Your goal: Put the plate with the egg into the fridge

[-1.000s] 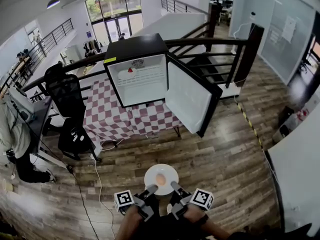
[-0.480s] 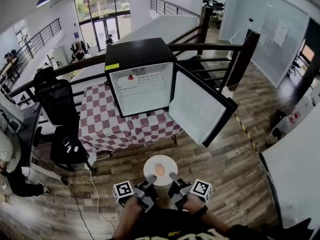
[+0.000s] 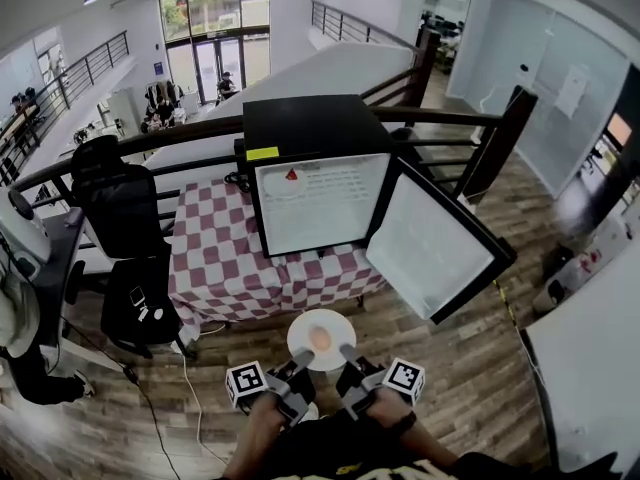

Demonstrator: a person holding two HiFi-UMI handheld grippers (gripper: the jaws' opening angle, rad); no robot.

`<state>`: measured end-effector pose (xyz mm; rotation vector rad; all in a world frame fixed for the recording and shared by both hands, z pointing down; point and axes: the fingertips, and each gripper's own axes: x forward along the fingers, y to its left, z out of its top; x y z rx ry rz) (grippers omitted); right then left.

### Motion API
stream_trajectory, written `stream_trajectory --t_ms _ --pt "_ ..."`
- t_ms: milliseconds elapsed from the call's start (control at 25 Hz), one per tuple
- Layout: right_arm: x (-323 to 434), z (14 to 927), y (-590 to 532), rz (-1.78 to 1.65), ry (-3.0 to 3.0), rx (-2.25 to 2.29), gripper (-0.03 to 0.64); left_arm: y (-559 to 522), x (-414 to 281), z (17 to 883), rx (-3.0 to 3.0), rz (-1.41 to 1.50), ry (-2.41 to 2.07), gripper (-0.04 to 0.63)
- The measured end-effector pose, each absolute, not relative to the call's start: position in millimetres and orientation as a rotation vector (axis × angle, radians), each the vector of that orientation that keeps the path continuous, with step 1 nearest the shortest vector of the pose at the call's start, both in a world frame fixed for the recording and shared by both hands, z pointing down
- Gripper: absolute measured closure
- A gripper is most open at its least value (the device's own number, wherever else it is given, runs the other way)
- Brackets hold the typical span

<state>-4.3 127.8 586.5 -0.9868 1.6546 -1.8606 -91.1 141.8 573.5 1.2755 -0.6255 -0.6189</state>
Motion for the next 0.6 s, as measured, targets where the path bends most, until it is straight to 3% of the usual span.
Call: stream_trajectory --t_ms 600 --pt "-14.3 571.6 51.3 -1.851 1.618 -0.971 0.586 64.4 -99.1 558.6 1.285 -0.617 -0.616 0.548"
